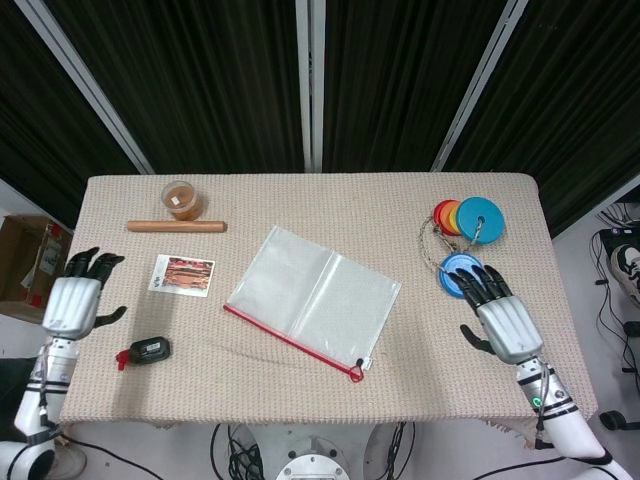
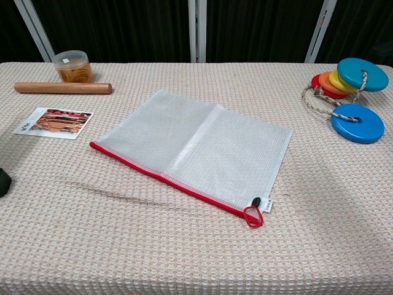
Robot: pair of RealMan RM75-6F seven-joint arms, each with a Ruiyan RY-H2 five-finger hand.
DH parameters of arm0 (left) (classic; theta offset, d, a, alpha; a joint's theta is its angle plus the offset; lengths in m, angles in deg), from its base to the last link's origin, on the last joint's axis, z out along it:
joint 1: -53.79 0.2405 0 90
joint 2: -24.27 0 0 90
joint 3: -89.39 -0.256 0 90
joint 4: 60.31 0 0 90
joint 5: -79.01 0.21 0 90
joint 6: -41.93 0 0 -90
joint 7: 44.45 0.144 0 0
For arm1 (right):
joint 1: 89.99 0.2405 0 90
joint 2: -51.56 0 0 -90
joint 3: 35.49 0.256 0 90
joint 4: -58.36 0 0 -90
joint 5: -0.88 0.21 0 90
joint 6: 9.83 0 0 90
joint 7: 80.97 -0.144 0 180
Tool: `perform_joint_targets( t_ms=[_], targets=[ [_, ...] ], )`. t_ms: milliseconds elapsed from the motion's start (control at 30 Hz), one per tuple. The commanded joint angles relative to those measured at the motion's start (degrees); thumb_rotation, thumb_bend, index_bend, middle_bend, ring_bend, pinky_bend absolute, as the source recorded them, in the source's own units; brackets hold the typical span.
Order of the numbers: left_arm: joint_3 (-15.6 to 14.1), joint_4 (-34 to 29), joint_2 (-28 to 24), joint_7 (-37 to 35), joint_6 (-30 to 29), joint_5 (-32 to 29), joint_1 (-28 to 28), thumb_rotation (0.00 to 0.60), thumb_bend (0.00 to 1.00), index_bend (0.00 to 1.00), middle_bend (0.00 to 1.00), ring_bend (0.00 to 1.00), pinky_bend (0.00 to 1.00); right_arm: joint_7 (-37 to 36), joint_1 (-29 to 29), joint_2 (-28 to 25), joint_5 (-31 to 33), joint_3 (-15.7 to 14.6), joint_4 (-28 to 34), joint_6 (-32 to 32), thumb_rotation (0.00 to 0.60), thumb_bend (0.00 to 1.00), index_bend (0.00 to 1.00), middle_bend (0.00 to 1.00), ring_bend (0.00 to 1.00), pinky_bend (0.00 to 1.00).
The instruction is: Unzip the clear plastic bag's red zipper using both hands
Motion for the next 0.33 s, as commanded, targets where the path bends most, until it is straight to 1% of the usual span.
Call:
perform_joint_targets(
  t_ms=[33, 133, 233, 333],
  targets=[
    [-1.9, -3.0, -2.7, 1.2, -5.0, 1.2, 4.4, 0.6, 0.12, 0.21, 0.19, 0.1, 0.14, -5.7, -5.3, -2.0, -1.1, -0.7, -2.8, -7.5, 0.6, 0.25, 0.01, 0.07, 0.0, 0.0],
    [-3.0, -5.8, -3.8, 1.5, -8.6, 2.6, 7.4, 0.6, 0.12, 0.21, 0.19, 0.1, 0.14, -7.8, -8.4, -2.0, -2.4, -1.5, -4.0, -11.8, 0.6, 0.25, 0.02, 0.07, 0.0, 0.0],
    [-4.2, -8.3, -4.3, 2.1, -10.8, 4.1, 9.7, 0.6, 0.12, 0.21, 0.19, 0.1, 0.14, -8.9, -10.5, -2.2, -3.5, -2.1, -4.8, -14.6, 0.6, 0.25, 0.02, 0.07, 0.0, 0.0],
    [-5.1, -9.7, -4.6, 3.2, -11.4, 5.2, 11.1, 0.6, 0.12, 0.21, 0.19, 0.1, 0.14, -9.0, -11.7, -2.7, -3.8, -2.5, -4.9, -15.2, 0.6, 0.25, 0.02, 0.07, 0.0, 0.0]
  ],
)
